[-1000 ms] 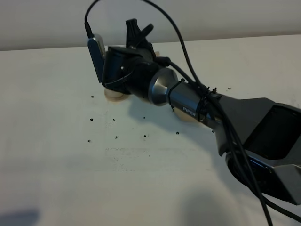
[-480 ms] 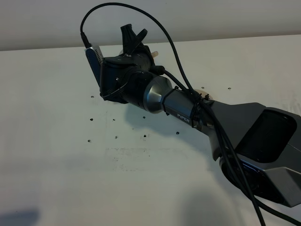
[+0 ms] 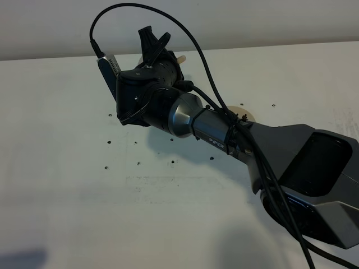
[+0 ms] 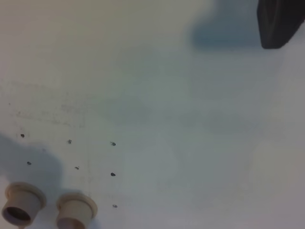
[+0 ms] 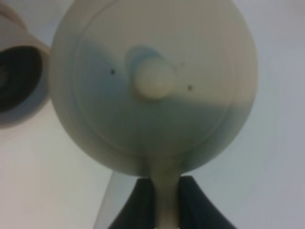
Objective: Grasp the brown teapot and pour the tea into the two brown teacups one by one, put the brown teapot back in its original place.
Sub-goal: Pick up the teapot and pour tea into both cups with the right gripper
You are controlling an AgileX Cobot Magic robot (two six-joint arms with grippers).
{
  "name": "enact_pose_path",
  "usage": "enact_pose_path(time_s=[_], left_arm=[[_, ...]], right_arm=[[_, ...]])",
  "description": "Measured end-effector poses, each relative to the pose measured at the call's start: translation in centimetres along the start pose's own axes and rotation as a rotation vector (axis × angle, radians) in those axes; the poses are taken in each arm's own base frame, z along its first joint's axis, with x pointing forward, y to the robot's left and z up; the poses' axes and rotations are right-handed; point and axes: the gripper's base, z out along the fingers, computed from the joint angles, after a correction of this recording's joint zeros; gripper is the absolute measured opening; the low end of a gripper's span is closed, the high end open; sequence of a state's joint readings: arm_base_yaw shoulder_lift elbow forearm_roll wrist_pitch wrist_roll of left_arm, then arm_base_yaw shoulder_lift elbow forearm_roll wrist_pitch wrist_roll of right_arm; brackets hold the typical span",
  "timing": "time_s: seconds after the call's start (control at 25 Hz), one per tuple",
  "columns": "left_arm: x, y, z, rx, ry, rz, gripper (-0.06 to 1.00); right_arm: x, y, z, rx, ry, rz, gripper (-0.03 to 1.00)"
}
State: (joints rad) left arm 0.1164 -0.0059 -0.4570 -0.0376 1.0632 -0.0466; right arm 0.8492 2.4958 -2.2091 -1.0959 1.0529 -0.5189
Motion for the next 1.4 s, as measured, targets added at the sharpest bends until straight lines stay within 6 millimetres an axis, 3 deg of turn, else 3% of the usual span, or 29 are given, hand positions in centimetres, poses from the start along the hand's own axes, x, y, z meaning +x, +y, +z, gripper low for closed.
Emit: enact_pose_path(time_s=[0.88,1.4], left_arm=[[0.0,0.0,0.0,0.0,0.0,0.0,0.31],[0.0,0.0,0.0,0.0,0.0,0.0,0.31]], right_arm=[[-1.4,1.6,0.8,-0.005,0.015,-0.068,0.1],[-1.4,1.4,0.6,0.017,0.025,-0.122,0.1]])
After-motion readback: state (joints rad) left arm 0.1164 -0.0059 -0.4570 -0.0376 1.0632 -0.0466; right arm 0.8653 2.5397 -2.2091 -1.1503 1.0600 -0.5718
